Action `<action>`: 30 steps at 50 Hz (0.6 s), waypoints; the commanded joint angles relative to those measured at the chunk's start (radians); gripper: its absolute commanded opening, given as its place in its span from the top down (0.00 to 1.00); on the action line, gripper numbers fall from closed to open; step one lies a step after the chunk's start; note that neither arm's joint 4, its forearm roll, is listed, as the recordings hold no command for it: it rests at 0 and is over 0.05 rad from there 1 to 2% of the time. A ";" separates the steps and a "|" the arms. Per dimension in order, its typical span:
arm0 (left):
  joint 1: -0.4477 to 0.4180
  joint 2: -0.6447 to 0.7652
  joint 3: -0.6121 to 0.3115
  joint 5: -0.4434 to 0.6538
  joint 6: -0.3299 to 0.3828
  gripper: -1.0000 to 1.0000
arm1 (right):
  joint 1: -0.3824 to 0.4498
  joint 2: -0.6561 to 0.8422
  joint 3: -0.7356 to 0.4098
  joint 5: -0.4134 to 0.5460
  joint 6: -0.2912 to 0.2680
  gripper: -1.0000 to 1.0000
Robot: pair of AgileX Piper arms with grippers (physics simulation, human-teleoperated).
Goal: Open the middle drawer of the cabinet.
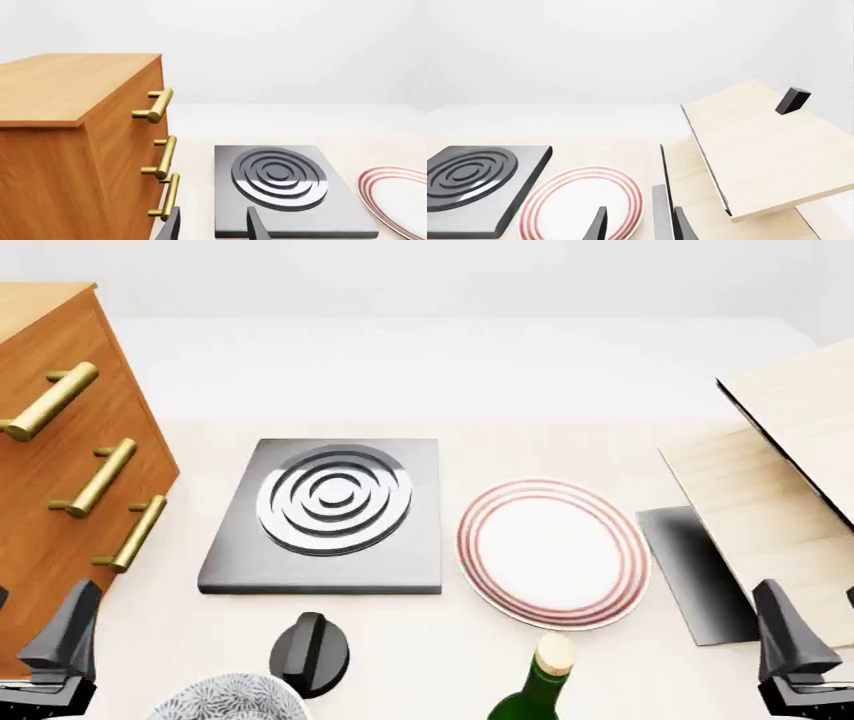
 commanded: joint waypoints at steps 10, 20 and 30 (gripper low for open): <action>-0.001 0.004 -0.002 -0.002 0.002 0.00 | 0.001 0.000 -0.004 0.006 -0.010 0.00; -0.005 0.004 0.001 -0.001 0.045 0.00 | 0.001 0.000 -0.002 0.008 -0.005 0.00; -0.009 0.001 0.000 0.002 0.055 0.00 | 0.001 0.000 -0.002 0.008 -0.005 0.00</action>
